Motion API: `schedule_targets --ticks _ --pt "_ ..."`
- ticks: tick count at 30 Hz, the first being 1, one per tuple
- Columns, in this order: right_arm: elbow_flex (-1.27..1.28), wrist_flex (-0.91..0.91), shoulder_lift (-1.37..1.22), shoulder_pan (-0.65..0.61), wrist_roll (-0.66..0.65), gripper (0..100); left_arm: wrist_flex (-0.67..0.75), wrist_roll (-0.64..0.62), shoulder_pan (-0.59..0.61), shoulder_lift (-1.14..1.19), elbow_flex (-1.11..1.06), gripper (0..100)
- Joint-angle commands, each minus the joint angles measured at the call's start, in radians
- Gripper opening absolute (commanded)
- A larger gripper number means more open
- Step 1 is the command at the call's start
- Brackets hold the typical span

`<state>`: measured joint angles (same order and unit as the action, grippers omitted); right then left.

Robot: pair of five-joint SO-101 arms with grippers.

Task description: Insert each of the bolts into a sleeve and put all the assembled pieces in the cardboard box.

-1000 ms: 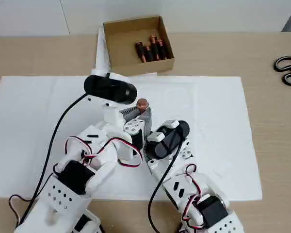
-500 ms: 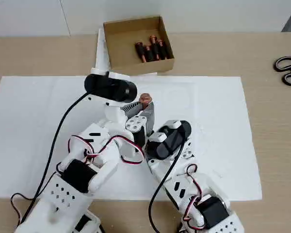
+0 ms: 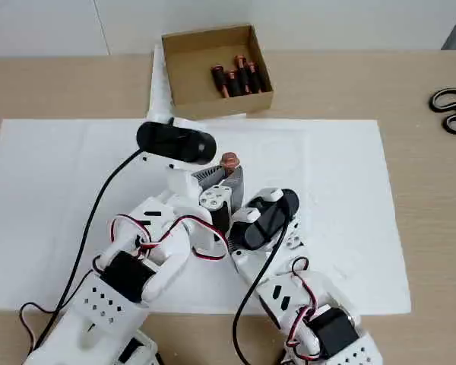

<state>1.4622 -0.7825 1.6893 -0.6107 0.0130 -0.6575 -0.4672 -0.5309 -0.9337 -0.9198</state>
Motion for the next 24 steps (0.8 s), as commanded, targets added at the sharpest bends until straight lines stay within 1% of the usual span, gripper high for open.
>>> schedule_targets --ticks 1,10,24 --pt "-0.020 0.028 0.018 0.001 0.011 0.4 -0.003 -0.009 0.002 -0.006 0.004 1" --pt "-0.020 0.028 0.018 0.004 0.011 0.4 -0.152 -0.009 -0.002 -0.015 0.012 1" --pt "-0.020 0.028 0.018 0.004 0.009 0.4 -0.239 -0.008 -0.002 -0.015 0.013 1"
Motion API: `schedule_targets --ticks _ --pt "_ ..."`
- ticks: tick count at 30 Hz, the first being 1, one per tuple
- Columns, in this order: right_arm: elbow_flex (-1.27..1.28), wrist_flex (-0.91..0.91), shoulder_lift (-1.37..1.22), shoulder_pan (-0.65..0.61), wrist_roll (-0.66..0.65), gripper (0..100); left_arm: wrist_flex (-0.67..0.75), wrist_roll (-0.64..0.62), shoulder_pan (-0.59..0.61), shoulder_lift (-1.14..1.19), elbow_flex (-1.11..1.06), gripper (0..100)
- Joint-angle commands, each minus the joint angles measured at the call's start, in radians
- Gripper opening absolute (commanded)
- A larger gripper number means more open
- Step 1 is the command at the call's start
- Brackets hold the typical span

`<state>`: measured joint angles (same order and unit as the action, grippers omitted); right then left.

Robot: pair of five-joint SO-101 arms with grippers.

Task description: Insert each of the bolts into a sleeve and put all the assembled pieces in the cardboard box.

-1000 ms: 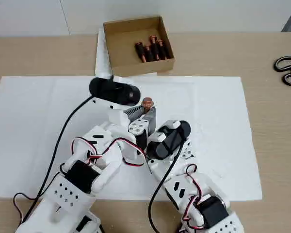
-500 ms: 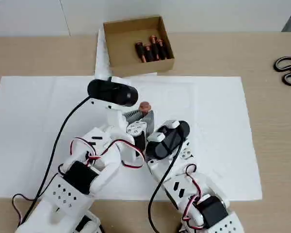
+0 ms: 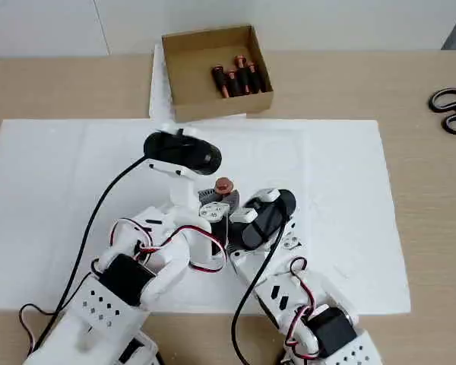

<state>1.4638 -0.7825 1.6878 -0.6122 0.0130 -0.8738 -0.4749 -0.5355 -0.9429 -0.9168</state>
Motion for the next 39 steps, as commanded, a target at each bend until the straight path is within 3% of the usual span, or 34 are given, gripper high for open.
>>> schedule_targets --ticks 1,8,13,20,25,30,34,39 --pt "-0.021 0.028 0.019 0.005 0.009 0.4 -0.028 0.000 0.003 -0.006 0.010 1" --pt "-0.020 0.028 0.019 0.005 0.009 0.4 -0.041 0.081 0.003 -0.006 0.010 2" --pt "-0.018 0.028 0.019 0.005 0.009 0.4 -0.103 0.080 0.003 -0.006 0.024 15" --pt "-0.017 0.030 0.019 0.005 0.009 0.4 -0.210 0.083 0.008 -0.006 0.136 17" --pt "-0.017 0.030 0.019 0.005 0.009 0.4 -0.367 0.100 0.009 -0.006 0.271 17" --pt "-0.015 0.028 0.019 0.005 0.009 0.4 -0.586 0.276 0.017 -0.008 0.383 17" --pt "-0.014 0.025 0.018 0.007 0.009 0.4 -0.713 0.394 0.189 -0.008 0.443 17" --pt "-0.023 -0.027 0.010 0.027 0.011 0.4 -0.736 0.597 0.557 -0.008 0.444 17"
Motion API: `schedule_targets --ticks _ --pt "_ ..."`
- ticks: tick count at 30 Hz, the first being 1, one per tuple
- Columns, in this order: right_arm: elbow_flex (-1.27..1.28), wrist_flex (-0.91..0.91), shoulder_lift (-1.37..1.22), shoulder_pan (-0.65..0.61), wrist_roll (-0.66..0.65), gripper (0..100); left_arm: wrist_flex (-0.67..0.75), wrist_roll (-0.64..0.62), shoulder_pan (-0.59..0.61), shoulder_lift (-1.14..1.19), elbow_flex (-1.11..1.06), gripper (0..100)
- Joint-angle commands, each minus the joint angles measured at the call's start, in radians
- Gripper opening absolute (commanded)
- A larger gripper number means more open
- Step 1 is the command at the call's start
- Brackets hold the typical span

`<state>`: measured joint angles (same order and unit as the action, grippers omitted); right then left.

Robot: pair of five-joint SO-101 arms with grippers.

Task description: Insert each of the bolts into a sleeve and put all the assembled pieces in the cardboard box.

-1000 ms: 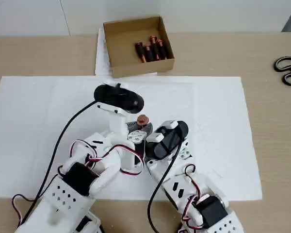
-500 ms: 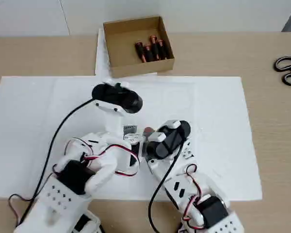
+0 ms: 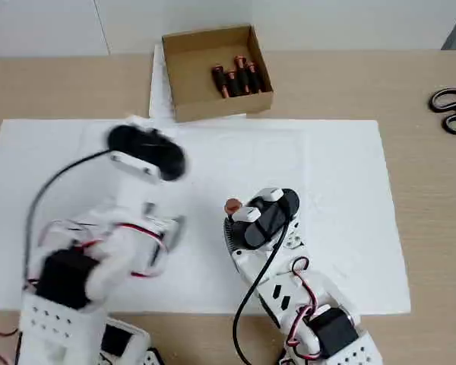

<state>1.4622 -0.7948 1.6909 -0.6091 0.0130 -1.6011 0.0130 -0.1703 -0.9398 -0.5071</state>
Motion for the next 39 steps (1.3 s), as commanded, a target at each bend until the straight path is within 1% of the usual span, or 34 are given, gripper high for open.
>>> schedule_targets --ticks 1,3,5,9,12,17,20,25,28,33,39 --pt "-0.023 -0.021 0.007 0.044 0.026 0.4 -0.014 0.149 0.247 -0.011 0.025 17" --pt "-0.052 -0.033 0.001 0.102 0.048 0.4 -0.015 0.204 0.341 -0.011 0.004 17" --pt "-0.120 -0.061 -0.035 0.151 0.048 0.4 -0.015 0.218 0.405 -0.011 -0.022 16" --pt "-0.334 -0.071 -0.236 0.206 0.044 0.4 -0.017 0.218 0.468 -0.011 -0.076 16" --pt "-0.531 -0.013 -0.489 0.231 0.044 0.4 -0.014 0.218 0.471 -0.011 -0.105 16" --pt "-0.832 0.182 -0.970 0.269 0.049 0.4 -0.011 0.218 0.471 -0.011 -0.113 16" --pt "-0.988 0.328 -1.234 0.269 0.051 0.4 -0.011 0.218 0.471 -0.011 -0.113 16" --pt "-1.232 0.627 -1.620 0.263 0.051 0.4 -0.011 0.218 0.471 -0.011 -0.113 16" --pt "-1.376 0.757 -1.834 0.252 0.048 0.4 -0.011 0.218 0.471 -0.011 -0.113 16" --pt "-1.593 0.834 -2.137 0.242 0.049 0.4 -0.011 0.216 0.473 -0.011 -0.113 16" --pt "-1.803 0.837 -2.374 0.223 0.049 0.9 -0.011 0.216 0.473 -0.011 -0.111 16"
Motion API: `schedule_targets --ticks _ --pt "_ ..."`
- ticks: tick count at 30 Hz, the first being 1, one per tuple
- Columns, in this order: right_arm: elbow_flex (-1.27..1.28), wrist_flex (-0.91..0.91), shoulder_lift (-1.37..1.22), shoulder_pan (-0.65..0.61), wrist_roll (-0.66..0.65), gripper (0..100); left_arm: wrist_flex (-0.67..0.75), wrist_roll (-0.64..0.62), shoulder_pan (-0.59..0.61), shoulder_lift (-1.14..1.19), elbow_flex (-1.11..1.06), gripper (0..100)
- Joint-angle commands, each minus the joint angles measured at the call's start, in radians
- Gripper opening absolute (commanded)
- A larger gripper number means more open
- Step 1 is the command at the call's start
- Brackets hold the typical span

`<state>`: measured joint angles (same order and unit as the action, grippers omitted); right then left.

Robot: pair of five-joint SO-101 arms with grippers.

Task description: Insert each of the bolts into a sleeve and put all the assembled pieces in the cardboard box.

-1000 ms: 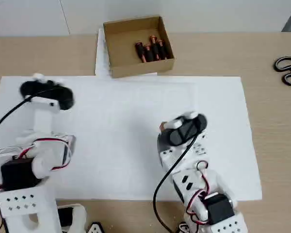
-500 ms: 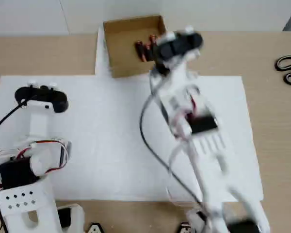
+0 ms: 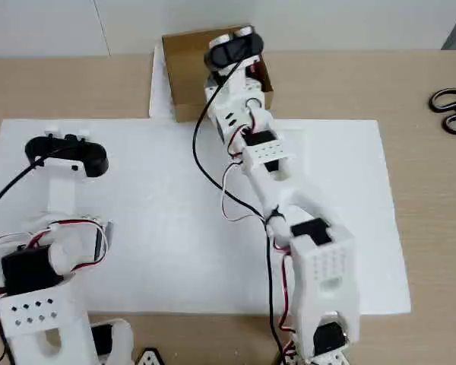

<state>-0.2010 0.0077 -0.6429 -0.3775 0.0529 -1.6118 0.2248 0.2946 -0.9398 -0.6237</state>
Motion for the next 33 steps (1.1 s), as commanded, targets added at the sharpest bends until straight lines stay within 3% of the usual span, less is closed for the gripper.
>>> schedule_targets --ticks 1,5,12,27,33 --pt "-0.166 0.035 -0.068 -0.010 0.009 0.9 0.000 0.005 0.008 -0.011 0.005 16" --pt "-0.249 0.030 -0.139 -0.012 0.009 2.4 0.002 -0.029 0.008 -0.011 0.010 16" --pt "-0.265 0.027 -0.174 -0.044 0.006 21.0 0.002 -0.032 0.005 -0.011 0.010 16" --pt "-0.273 0.021 -0.097 -0.054 0.005 21.4 0.002 -0.031 0.006 -0.011 0.015 16" --pt "-0.270 -0.305 0.217 0.025 0.008 21.4 -0.006 -0.034 0.006 -0.011 0.156 17"
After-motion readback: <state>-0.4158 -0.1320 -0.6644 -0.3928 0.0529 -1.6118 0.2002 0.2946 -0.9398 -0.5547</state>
